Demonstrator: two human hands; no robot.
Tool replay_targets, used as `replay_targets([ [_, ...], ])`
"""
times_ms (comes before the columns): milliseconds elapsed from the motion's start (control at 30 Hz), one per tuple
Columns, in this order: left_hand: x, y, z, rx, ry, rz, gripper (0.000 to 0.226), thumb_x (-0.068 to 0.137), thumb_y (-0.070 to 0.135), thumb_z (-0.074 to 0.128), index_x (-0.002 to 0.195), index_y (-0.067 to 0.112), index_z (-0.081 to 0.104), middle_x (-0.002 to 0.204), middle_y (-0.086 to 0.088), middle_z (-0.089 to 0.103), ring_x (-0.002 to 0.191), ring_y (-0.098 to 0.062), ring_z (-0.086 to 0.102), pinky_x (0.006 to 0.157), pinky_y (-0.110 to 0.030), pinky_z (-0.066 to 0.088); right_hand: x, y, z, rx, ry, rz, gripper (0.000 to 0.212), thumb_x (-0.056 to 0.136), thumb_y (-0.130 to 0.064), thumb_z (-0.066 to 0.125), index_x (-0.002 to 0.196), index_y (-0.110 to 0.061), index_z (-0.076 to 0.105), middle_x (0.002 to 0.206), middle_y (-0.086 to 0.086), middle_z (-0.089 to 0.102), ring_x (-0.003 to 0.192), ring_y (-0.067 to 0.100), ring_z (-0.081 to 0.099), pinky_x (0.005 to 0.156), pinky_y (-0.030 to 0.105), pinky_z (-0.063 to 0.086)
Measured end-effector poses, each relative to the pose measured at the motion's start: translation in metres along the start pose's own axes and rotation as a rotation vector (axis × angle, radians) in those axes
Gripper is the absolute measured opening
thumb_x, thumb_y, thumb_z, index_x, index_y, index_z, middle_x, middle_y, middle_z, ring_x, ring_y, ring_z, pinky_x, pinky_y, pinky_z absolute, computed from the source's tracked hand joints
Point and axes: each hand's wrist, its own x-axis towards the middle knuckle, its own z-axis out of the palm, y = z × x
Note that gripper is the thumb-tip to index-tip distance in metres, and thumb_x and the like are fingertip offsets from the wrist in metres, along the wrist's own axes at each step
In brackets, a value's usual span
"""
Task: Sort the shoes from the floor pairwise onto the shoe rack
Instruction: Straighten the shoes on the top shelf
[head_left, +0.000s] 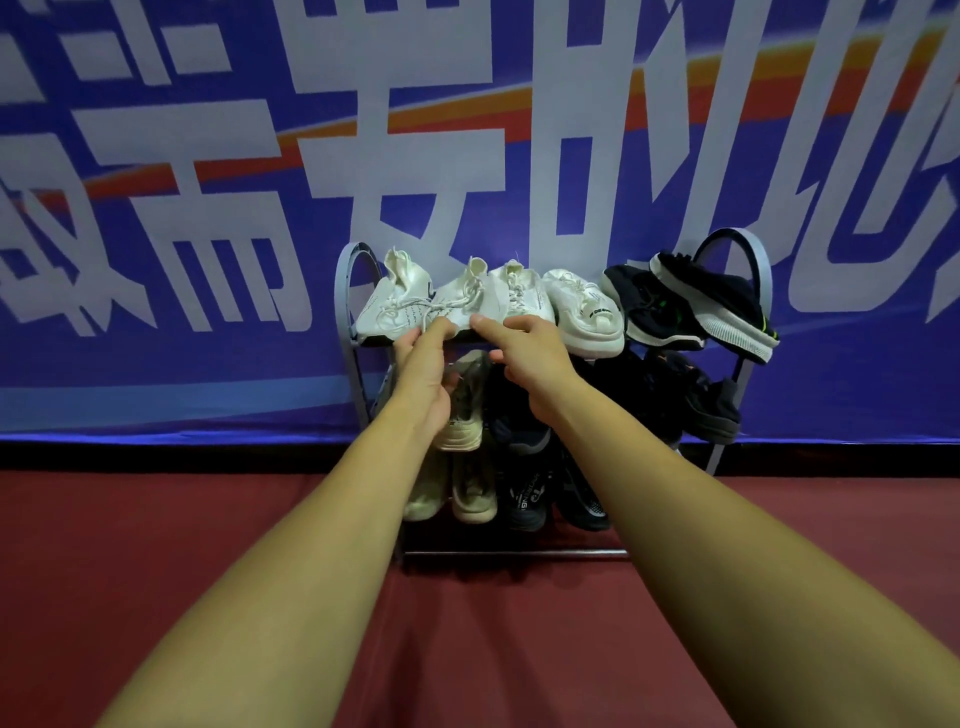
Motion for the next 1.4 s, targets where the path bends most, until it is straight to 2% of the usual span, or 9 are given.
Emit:
replay_targets([
  [200, 0.011, 0.002, -0.015, 0.157, -0.048, -0.015, 0.053, 0.082, 0.026, 0.069, 0.133, 0.028, 0.056, 0.108, 0.0, 0.064, 0.071, -0.008, 0.058, 0.056, -0.024, 0.042, 0.005, 0.007, 0.018, -0.037, 0.056, -0.004, 0.078, 0.071, -0.051, 0.074, 0.136, -0.011, 0.054, 0.121, 0.001, 0.065, 0.107, 0.022, 0.067, 0.099, 0.043, 0.052],
  [333, 0.019, 0.002, -0.018, 0.224, -0.096, -0.017, 0.031, 0.081, 0.033, 0.072, 0.111, 0.03, 0.065, 0.086, 0.009, 0.069, 0.062, -0.007, 0.059, 0.055, -0.024, 0.038, 0.009, 0.009, 0.025, -0.148, 0.123, -0.05, 0.072, 0.074, -0.058, 0.07, 0.131, -0.014, 0.059, 0.116, 0.001, 0.068, 0.104, 0.025, 0.069, 0.097, 0.045, 0.053],
  [500, 0.029, 0.003, -0.018, 0.263, -0.085, 0.071, 0.041, 0.081, 0.032, 0.074, 0.12, 0.022, 0.065, 0.104, 0.004, 0.072, 0.09, -0.012, 0.064, 0.062, -0.022, 0.045, 0.009, 0.007, 0.027, -0.19, 0.128, -0.054, 0.06, 0.085, -0.052, 0.068, 0.121, -0.004, 0.065, 0.118, 0.01, 0.07, 0.104, 0.029, 0.068, 0.098, 0.047, 0.051],
  [600, 0.029, 0.0, -0.019, 0.276, -0.067, 0.061, 0.019, 0.088, 0.03, 0.07, 0.107, 0.028, 0.064, 0.097, 0.007, 0.069, 0.079, -0.006, 0.061, 0.052, -0.016, 0.044, 0.011, 0.01, 0.027, -0.225, 0.12, -0.075, 0.046, 0.088, -0.049, 0.066, 0.104, -0.005, 0.07, 0.1, 0.008, 0.072, 0.1, 0.03, 0.067, 0.093, 0.047, 0.053],
  [733, 0.024, -0.001, -0.02, 0.314, -0.101, 0.049, 0.041, 0.083, 0.036, 0.073, 0.121, 0.028, 0.06, 0.102, 0.008, 0.069, 0.079, -0.007, 0.061, 0.059, -0.022, 0.042, 0.012, 0.011, 0.023, -0.265, 0.078, -0.083, 0.054, 0.074, -0.063, 0.063, 0.085, -0.011, 0.073, 0.082, 0.006, 0.072, 0.082, 0.025, 0.069, 0.084, 0.05, 0.057],
  [833, 0.016, -0.004, -0.019, 0.388, -0.097, 0.039, 0.018, 0.087, 0.029, 0.07, 0.1, 0.026, 0.058, 0.086, 0.007, 0.063, 0.068, -0.005, 0.058, 0.052, -0.019, 0.042, 0.006, 0.007, 0.011, -0.231, 0.032, -0.054, 0.033, 0.086, -0.043, 0.067, 0.1, -0.015, 0.074, 0.087, -0.001, 0.073, 0.074, 0.018, 0.07, 0.079, 0.035, 0.059],
  [967, 0.007, -0.01, -0.012, 0.494, -0.113, 0.025, 0.032, 0.081, 0.041, 0.074, 0.101, 0.02, 0.058, 0.09, 0.003, 0.063, 0.074, -0.009, 0.057, 0.058, -0.023, 0.042, 0.001, 0.005, -0.019, -0.26, 0.039, -0.047, 0.014, 0.092, -0.026, 0.066, 0.099, -0.014, 0.07, 0.087, 0.0, 0.069, 0.059, 0.011, 0.061, 0.055, 0.016, 0.047],
  [1233, -0.014, -0.031, 0.028, 0.706, -0.26, 0.071, 0.041, 0.083, 0.037, 0.073, 0.119, 0.02, 0.063, 0.107, 0.001, 0.065, 0.081, -0.007, 0.057, 0.059, -0.022, 0.04, -0.013, -0.001, -0.086, -0.43, 0.166, -0.044, 0.015, 0.088, -0.019, 0.057, 0.092, -0.016, 0.071, 0.08, 0.005, 0.071, 0.074, 0.022, 0.071, 0.082, 0.046, 0.06],
  [1400, -0.017, -0.048, 0.061, 0.6, -0.257, -0.025, 0.027, 0.085, 0.042, 0.07, 0.097, 0.02, 0.063, 0.098, -0.001, 0.062, 0.084, -0.013, 0.055, 0.067, -0.026, 0.041, -0.013, 0.013, -0.123, -0.544, 0.231, 0.018, 0.026, 0.086, -0.024, 0.054, 0.09, -0.004, 0.07, 0.083, 0.013, 0.074, 0.081, 0.032, 0.071, 0.084, 0.051, 0.057],
])
